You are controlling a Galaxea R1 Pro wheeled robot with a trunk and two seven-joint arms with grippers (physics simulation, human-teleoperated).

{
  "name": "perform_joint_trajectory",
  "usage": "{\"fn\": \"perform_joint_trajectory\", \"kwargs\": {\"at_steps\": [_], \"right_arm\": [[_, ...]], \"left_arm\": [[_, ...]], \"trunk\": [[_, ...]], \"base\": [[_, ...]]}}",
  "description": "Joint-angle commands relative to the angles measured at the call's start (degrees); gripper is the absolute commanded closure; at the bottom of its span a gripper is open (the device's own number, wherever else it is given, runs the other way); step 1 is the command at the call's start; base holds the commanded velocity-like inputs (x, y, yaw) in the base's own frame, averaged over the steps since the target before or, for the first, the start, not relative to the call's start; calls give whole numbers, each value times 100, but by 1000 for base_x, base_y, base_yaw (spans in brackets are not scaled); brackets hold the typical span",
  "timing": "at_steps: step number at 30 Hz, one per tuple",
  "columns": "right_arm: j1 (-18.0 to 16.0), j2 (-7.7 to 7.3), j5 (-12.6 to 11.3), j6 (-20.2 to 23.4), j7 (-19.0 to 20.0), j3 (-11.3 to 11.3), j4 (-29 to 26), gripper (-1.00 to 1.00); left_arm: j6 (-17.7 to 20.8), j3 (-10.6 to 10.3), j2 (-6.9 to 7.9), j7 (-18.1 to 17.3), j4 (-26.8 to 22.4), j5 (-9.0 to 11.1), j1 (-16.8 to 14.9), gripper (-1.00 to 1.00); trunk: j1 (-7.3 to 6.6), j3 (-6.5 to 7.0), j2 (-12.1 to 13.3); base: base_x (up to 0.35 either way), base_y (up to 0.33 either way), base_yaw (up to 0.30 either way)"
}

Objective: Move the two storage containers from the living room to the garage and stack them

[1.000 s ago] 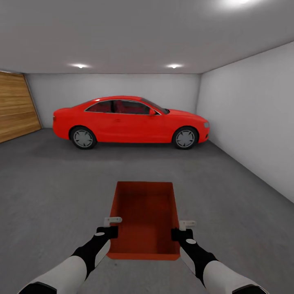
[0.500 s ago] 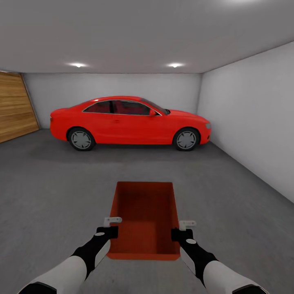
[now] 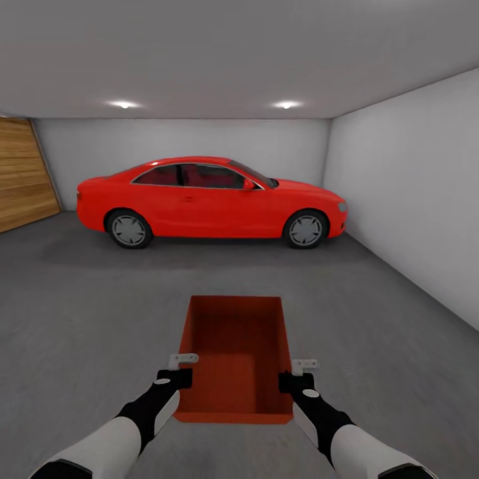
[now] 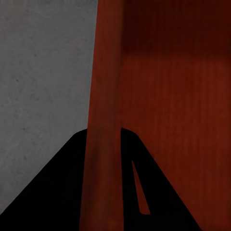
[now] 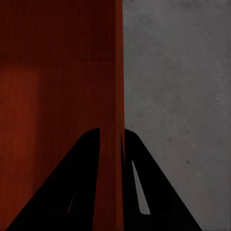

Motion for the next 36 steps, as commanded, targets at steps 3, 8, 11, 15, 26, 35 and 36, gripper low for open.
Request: {"fn": "perform_joint_trajectory", "kwargs": {"at_steps": [3,8,11,15,26,35,36], "right_arm": [[-1,3,-50,-48,-69,-41,7,100],[-1,2,-50,-50,-69,-41,7,100],[-1,2,-50,-49,-69,-41,7,100],[-1,2,-50,-51,-69,-41,7,100],[-1,3,-50,-53,-69,-41,0,100],[-1,6,-40,-51,-76,-32,-1,100],[-1,8,-38,-51,-77,-32,-1,100]], "left_arm": [[31,83,-4,47,-15,15,-2,100],[31,83,-4,47,-15,15,-2,100],[31,83,-6,47,-15,15,-2,100],[31,83,-7,47,-15,15,-2,100],[31,83,-5,47,-15,15,-2,100],[31,83,-9,47,-15,15,-2,100],[31,83,-10,47,-15,15,-2,100]], "trunk": [[5,-2,-4],[5,-2,-4],[5,-2,-4],[5,-2,-4],[5,-2,-4],[5,-2,-4],[5,-2,-4]], "base": [[322,0,0],[322,0,0],[322,0,0],[322,0,0],[322,0,0],[322,0,0],[322,0,0]]}}
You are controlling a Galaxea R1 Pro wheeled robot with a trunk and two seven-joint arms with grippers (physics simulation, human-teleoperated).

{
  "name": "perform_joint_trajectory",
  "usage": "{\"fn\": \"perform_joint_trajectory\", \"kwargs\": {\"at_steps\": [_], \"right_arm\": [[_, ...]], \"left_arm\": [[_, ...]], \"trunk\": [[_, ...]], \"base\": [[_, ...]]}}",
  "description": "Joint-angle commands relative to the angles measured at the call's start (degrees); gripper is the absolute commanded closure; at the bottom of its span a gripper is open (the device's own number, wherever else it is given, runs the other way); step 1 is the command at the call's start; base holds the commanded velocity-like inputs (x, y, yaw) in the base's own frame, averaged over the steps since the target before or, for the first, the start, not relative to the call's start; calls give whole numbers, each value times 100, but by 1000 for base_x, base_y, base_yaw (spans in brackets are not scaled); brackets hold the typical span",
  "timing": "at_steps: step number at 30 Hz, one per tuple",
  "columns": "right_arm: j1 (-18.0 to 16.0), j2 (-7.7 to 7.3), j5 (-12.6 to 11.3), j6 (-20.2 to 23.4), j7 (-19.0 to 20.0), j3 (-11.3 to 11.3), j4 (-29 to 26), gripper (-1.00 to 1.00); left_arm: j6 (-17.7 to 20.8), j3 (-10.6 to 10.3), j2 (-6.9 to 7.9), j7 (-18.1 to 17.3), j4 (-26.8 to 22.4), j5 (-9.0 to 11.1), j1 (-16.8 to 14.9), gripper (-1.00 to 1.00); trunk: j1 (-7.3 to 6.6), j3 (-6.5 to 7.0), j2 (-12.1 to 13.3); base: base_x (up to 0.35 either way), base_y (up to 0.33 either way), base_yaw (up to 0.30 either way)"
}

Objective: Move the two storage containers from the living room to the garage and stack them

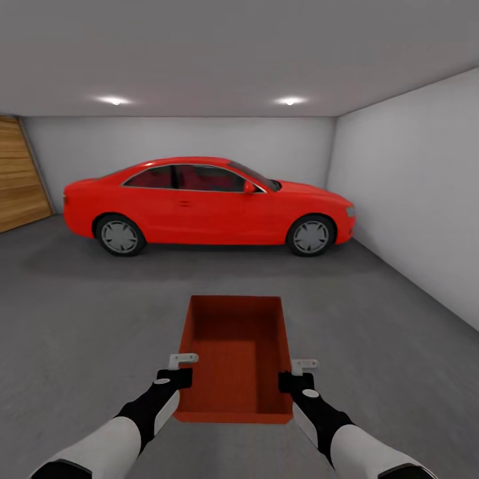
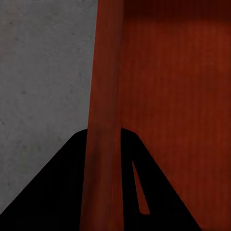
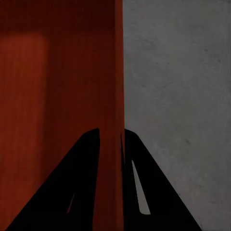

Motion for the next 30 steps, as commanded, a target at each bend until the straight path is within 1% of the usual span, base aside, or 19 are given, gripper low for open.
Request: {"fn": "perform_joint_trajectory", "kwargs": {"at_steps": [1,7,30], "right_arm": [[-1,7,-37,-43,-67,-38,3,100],[-1,17,-39,-35,-68,-38,2,100],[-1,24,-39,-34,-68,-38,9,100]], "left_arm": [[31,86,-17,51,-9,16,-2,100],[31,86,-18,51,-9,16,-2,100],[31,86,-10,51,-9,16,-2,100]], "trunk": [[5,-2,-4],[5,-2,-4],[5,-2,-4]], "base": [[322,0,-52],[322,0,-182],[322,0,-243]]}}
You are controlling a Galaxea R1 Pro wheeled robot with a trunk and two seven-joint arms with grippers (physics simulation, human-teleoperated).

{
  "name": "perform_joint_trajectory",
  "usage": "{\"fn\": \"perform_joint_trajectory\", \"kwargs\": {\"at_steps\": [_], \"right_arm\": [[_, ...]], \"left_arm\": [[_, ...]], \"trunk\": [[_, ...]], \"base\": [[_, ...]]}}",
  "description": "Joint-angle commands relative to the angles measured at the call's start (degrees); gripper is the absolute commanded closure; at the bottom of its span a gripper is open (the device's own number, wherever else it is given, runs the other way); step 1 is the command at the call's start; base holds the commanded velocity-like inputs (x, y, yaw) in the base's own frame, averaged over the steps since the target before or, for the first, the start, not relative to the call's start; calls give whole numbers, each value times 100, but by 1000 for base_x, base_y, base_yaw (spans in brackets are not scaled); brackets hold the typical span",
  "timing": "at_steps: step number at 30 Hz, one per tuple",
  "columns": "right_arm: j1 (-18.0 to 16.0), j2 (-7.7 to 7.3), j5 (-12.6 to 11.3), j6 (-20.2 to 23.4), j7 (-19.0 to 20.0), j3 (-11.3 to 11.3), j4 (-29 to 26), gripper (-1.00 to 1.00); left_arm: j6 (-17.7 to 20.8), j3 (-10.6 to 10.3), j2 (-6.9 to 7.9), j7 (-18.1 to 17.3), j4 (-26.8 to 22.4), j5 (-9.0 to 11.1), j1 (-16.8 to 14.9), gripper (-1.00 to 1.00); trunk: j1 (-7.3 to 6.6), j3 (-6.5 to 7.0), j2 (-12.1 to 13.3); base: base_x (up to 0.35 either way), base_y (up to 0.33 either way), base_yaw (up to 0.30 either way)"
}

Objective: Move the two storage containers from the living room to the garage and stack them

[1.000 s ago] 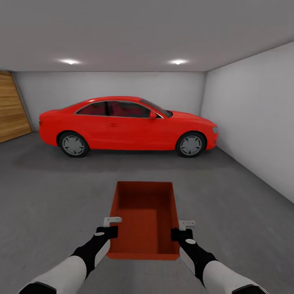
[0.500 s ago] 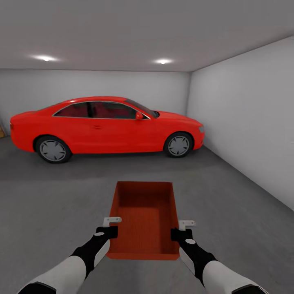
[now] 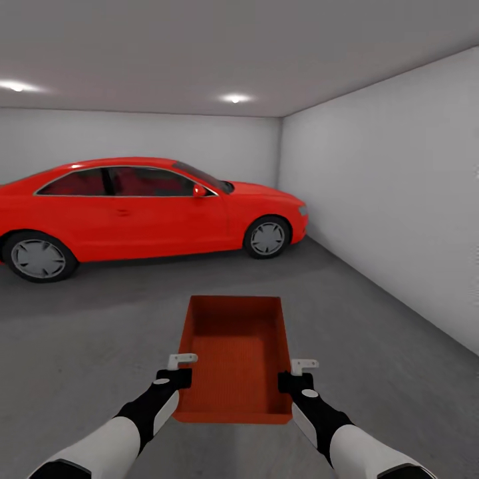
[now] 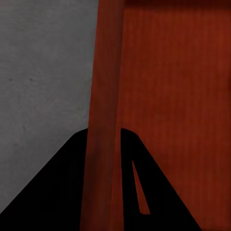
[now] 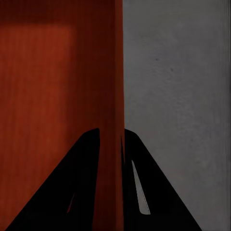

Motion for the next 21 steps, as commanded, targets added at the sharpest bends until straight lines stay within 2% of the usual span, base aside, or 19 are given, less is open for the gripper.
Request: {"fn": "perform_joint_trajectory", "kwargs": {"at_steps": [1,21], "right_arm": [[-1,5,-49,-44,-35,-45,9,100],[-1,5,-58,-44,-35,-45,10,100]], "left_arm": [[33,125,-32,58,-14,-37,-2,100],[33,125,-33,58,-14,-37,-2,100]], "trunk": [[5,-2,-4],[5,-2,-4]], "base": [[322,0,-243],[322,0,-243]]}}
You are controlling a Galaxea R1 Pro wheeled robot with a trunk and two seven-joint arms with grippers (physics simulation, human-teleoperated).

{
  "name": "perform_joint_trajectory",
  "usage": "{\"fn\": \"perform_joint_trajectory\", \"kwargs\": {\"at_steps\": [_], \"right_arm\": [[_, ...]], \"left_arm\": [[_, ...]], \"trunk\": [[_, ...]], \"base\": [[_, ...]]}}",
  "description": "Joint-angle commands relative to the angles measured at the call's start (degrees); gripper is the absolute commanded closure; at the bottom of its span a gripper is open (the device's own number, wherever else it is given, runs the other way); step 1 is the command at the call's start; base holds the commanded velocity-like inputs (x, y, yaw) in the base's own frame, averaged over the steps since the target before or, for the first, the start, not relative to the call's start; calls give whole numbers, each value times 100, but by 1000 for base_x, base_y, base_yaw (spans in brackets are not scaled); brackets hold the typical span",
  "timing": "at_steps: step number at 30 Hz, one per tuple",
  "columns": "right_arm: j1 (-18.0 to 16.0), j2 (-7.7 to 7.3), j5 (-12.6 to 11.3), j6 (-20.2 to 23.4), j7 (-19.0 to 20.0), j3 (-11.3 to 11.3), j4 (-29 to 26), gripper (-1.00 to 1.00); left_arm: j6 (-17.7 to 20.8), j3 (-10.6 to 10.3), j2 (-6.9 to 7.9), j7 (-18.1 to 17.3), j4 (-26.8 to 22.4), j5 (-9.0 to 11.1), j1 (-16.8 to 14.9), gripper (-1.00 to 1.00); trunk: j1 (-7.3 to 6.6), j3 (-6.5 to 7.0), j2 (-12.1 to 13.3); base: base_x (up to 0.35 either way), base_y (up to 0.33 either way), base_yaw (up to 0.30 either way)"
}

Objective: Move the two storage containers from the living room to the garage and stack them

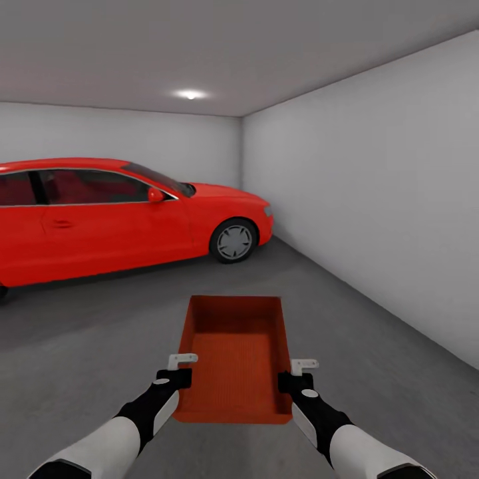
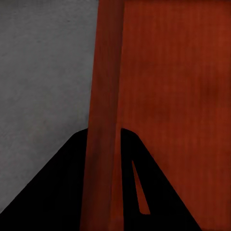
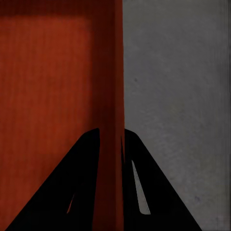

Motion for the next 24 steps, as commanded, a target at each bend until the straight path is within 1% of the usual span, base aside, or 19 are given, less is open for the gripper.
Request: {"fn": "perform_joint_trajectory", "kwargs": {"at_steps": [1,24], "right_arm": [[-1,5,-51,-44,-32,-54,11,100],[-1,0,-51,-44,-32,-61,8,100]], "left_arm": [[33,127,-33,58,-15,-39,-2,100],[33,127,-32,58,-15,-39,-2,100]], "trunk": [[5,-2,-4],[5,-2,-4]], "base": [[322,0,-243],[322,0,-243]]}}
